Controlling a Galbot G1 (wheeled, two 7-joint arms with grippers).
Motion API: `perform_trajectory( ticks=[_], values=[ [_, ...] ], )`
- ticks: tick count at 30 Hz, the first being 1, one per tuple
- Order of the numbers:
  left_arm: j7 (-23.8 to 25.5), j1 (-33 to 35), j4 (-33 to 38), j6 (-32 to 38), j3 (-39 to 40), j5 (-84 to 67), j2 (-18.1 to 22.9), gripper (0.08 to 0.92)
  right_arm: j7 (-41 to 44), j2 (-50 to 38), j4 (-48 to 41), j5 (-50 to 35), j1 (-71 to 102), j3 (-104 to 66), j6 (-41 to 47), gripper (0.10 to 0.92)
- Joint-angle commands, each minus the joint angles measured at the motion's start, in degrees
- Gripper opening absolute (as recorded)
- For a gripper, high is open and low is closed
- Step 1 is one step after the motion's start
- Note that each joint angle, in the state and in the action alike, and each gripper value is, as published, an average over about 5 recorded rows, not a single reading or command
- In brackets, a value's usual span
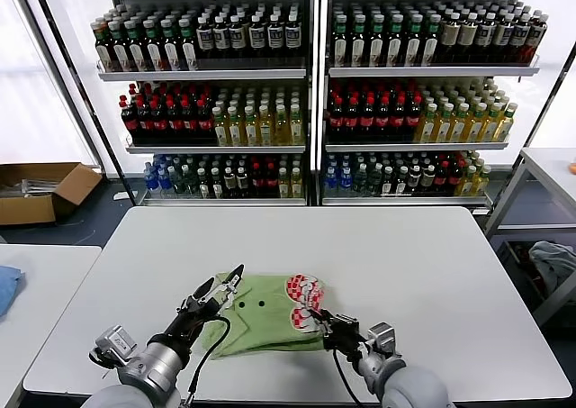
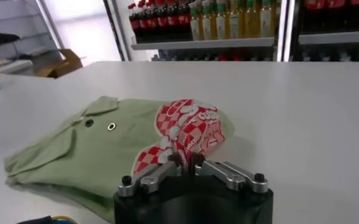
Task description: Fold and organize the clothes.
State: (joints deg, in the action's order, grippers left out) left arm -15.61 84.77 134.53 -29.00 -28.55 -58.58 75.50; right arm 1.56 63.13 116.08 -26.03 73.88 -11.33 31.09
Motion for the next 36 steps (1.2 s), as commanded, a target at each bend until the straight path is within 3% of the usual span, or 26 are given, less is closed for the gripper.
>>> perform_trajectory(
  ticks=[1,9,20,31,36],
  values=[
    [0.0,0.41,0.39,-0.27,0.34,0.87,0.42,0.823,2.32,-11.4,5.39,3.04,9.39,-10.98,0.97,0.139],
    [0.03,0.86,0.8,-0.23,0.81,1.32,0.44,0.823,2.01,-9.43,6.33,5.09,14.12,-17.58,-2.52,0.149],
    [-0.13,1.8,3.24,-0.31,1.2,1.47,-0.36,0.823,-2.1,-4.44,9.61,0.0,11.52,-13.95,-9.47,0.456],
    [0.66,4.25,4.1,0.16,0.52,2.06,-0.96,0.823,-0.13,2.0,-3.8,3.8,4.48,-2.13,-11.37,0.769],
    [1.24,4.78,3.45,0.71,0.51,2.79,-0.73,0.823,-0.71,0.74,-3.94,4.84,7.61,-2.99,-8.92,0.82]
  ],
)
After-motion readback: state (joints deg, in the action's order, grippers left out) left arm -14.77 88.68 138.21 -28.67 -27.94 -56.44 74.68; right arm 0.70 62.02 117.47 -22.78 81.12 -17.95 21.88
